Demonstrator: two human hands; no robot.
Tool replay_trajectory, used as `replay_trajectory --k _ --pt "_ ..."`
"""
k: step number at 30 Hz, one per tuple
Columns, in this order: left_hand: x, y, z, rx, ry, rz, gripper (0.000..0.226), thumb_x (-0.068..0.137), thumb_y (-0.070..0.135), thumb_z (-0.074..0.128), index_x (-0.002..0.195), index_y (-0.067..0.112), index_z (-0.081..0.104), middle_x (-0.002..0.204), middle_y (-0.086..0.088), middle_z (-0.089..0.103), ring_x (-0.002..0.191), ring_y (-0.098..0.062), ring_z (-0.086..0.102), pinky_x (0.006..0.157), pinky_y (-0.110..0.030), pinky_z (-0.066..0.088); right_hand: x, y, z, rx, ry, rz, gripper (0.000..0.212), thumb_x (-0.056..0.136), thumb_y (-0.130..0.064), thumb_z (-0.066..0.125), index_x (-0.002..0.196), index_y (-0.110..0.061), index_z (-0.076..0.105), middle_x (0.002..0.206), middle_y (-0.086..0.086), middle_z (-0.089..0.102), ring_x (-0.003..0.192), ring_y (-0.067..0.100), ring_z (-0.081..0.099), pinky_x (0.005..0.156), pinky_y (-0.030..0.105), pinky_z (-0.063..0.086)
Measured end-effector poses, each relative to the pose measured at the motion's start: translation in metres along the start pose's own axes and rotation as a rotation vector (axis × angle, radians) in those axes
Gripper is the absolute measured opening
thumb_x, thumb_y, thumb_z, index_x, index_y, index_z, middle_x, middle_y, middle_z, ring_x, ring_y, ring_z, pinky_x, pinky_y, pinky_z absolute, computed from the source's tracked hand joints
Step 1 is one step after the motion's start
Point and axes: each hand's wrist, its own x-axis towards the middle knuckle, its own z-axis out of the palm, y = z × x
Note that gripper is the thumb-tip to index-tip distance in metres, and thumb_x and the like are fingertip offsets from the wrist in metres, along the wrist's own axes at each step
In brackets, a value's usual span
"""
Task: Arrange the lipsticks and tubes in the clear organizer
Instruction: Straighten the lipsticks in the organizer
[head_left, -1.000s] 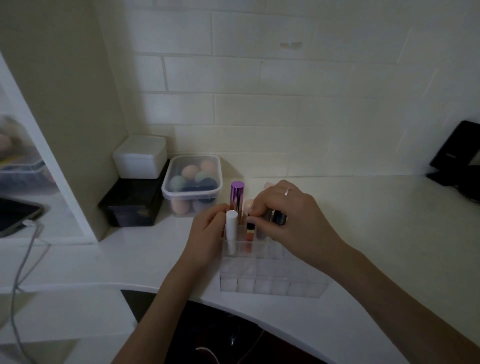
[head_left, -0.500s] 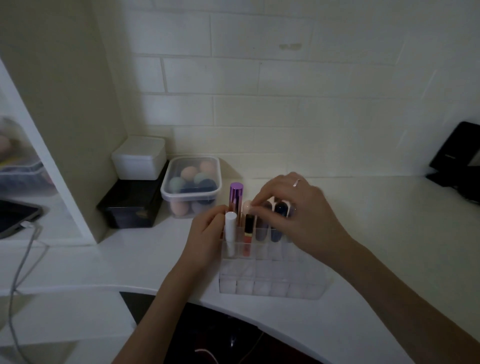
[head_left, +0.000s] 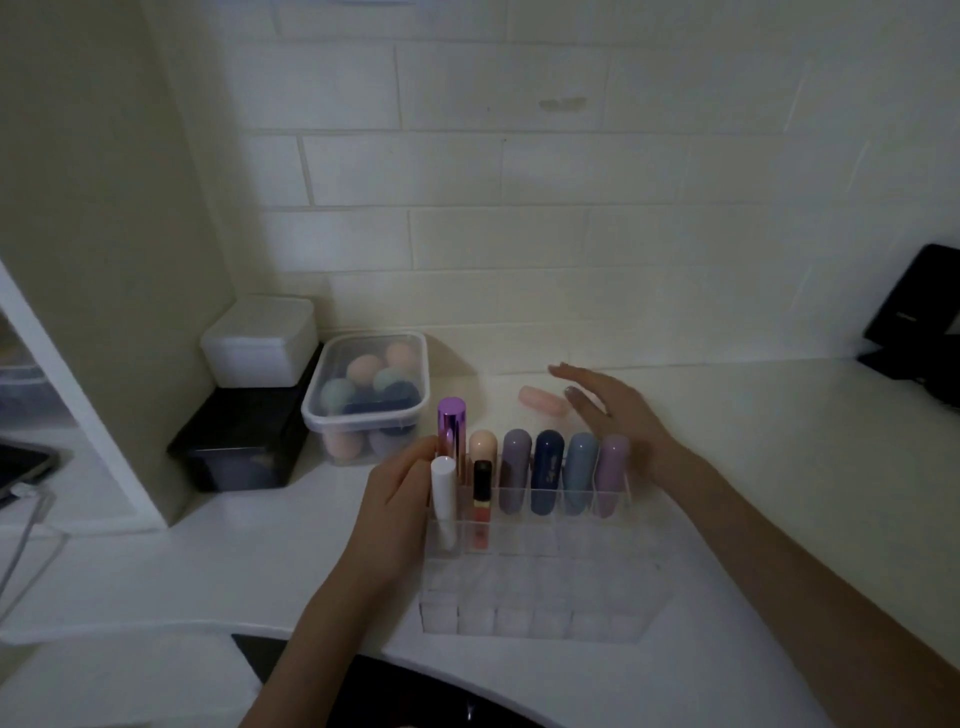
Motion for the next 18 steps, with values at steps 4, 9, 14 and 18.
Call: replay_trajectory --k 4,9,14,18 --pt "0.001 0.001 0.001 -0.019 0.019 -0.016 0.036 0.089 0.022 0.040 0.074 -0.010 0.048 0.075 -0.031 0.052 0.063 -0.020 0.051 0.056 -0.022 0.045 0.023 -0.006 0.010 0.002 -0.155 0.024 0.039 0.098 -0.026 0.044 0.137 -0.027 0.044 0.149 -0.001 0.039 0.140 0.013 0.030 0.114 0.026 0.018" --pt "0.001 0.005 0.004 -0.040 0.041 -0.014 0.030 0.086 0.018 0.041 0.066 -0.004 0.047 0.068 -0.027 0.050 0.059 -0.017 0.049 0.052 -0.019 0.042 0.023 0.002 0.027 0.119 -0.183 0.086 0.041 0.096 -0.025 0.049 0.136 -0.029 0.045 0.141 0.001 0.050 0.131 0.018 0.045 0.110 0.027 0.029" --pt "0.000 0.011 0.006 -0.077 0.037 -0.053 0.030 0.086 0.019 0.042 0.061 0.008 0.054 0.062 -0.009 0.057 0.057 -0.012 0.052 0.050 -0.015 0.044 0.009 -0.024 0.010 0.232 -0.227 -0.053 0.041 0.096 -0.042 0.043 0.136 -0.050 0.035 0.151 -0.017 0.030 0.142 -0.002 0.012 0.117 0.029 0.011" --pt "0.001 0.008 0.002 0.015 0.027 -0.016 0.032 0.096 0.004 0.043 0.068 -0.007 0.052 0.063 0.002 0.060 0.055 -0.001 0.053 0.053 -0.008 0.044 -0.013 -0.036 0.005 0.548 -0.588 -0.137 0.064 0.082 -0.062 0.049 0.137 -0.036 0.030 0.141 -0.017 0.038 0.131 -0.011 0.033 0.117 0.025 0.020"
